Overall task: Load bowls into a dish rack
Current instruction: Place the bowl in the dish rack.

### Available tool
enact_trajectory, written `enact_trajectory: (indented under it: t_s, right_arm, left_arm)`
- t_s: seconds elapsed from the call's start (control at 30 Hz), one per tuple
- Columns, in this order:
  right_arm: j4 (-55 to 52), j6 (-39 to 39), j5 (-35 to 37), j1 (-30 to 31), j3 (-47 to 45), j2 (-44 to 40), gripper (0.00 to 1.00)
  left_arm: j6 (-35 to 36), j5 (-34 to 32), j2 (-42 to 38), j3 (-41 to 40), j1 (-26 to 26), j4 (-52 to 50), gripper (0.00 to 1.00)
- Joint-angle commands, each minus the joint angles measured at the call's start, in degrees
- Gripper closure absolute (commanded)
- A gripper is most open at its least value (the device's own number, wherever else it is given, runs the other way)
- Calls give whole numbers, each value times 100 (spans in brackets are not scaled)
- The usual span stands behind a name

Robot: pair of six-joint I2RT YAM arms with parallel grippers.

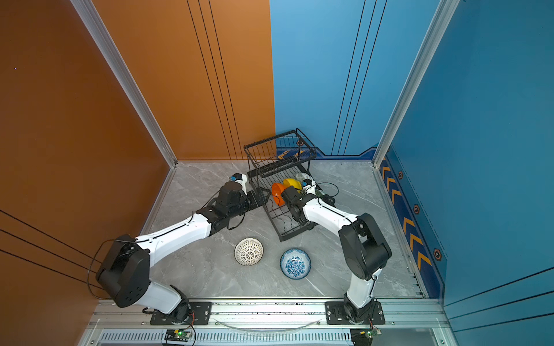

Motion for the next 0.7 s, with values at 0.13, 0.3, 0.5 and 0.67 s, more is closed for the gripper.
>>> enact_trajectory:
  t_s: [0.13,0.3,0.5,0.67]
  right_arm:
    - [-150,-26,-719,-210,43,-1072,0]
    - [19,-53,-1371,-607,61,-1662,0]
    - [251,-106,-1868,-992,-150,-2029,0]
    - [350,-107,-1994,-1064,-269,-2021,0]
  left_arm:
    - [255,-268,-296,138,-34,-476,2]
    - [329,-337,-447,154,-43,-739,2]
    - [346,-148,-391,356,-26,-1165,2]
    - [394,3,-330,374,-26,-1497,2]
